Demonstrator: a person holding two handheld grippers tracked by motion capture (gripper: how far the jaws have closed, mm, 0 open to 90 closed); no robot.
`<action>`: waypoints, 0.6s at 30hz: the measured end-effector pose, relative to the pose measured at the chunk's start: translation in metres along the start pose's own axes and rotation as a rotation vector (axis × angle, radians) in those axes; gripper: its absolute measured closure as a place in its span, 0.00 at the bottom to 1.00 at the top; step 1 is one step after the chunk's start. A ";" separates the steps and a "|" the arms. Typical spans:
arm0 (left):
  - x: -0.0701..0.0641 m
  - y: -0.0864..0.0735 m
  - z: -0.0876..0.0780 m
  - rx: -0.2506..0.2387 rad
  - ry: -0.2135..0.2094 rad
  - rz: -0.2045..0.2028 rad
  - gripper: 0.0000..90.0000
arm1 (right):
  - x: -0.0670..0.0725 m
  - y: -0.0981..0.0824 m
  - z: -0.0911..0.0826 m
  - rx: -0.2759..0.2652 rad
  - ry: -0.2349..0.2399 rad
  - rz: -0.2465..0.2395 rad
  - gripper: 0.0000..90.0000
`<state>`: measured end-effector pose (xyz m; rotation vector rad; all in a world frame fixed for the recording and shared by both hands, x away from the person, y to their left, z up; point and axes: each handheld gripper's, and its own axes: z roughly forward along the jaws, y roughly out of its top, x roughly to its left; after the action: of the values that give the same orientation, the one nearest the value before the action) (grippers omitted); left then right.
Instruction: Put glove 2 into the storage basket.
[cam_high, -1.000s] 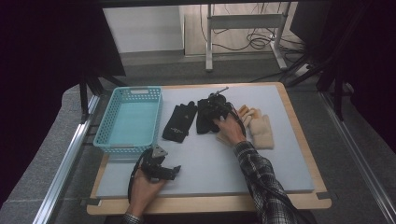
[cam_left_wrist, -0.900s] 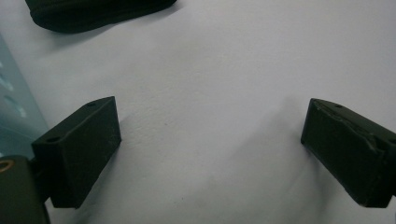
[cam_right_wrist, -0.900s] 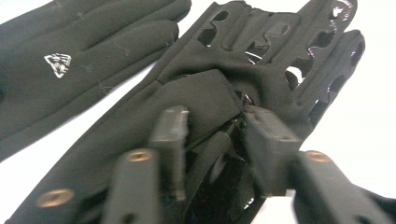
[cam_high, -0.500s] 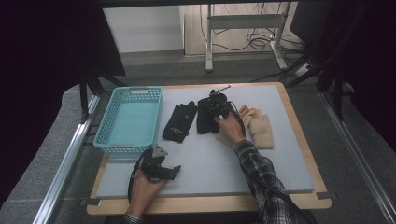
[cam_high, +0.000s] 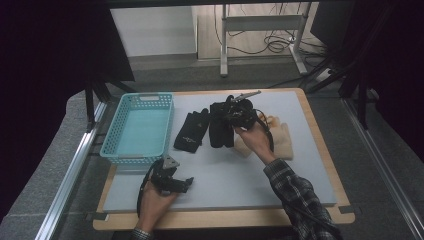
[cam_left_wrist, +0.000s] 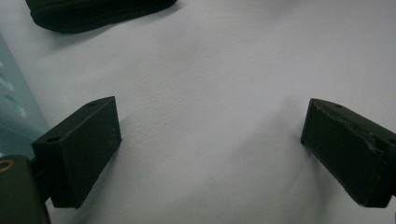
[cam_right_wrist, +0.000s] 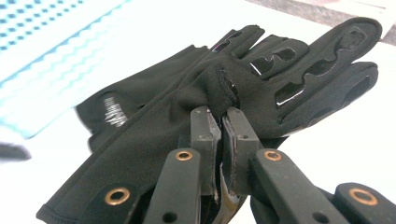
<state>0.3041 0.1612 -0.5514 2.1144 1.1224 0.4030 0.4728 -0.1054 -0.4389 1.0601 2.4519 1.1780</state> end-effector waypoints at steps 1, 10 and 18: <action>0.000 0.000 0.000 -0.002 -0.001 -0.002 0.06 | 0.005 -0.003 -0.006 -0.008 0.009 -0.015 0.92; 0.000 0.000 0.000 -0.003 0.001 -0.002 0.06 | 0.048 -0.048 -0.041 -0.021 0.073 -0.027 0.91; 0.000 0.000 0.000 -0.001 0.001 -0.005 0.06 | 0.074 -0.102 -0.041 0.006 0.039 -0.013 0.91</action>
<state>0.3038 0.1609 -0.5513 2.1104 1.1269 0.4024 0.3478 -0.1210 -0.4811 1.0310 2.4893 1.1985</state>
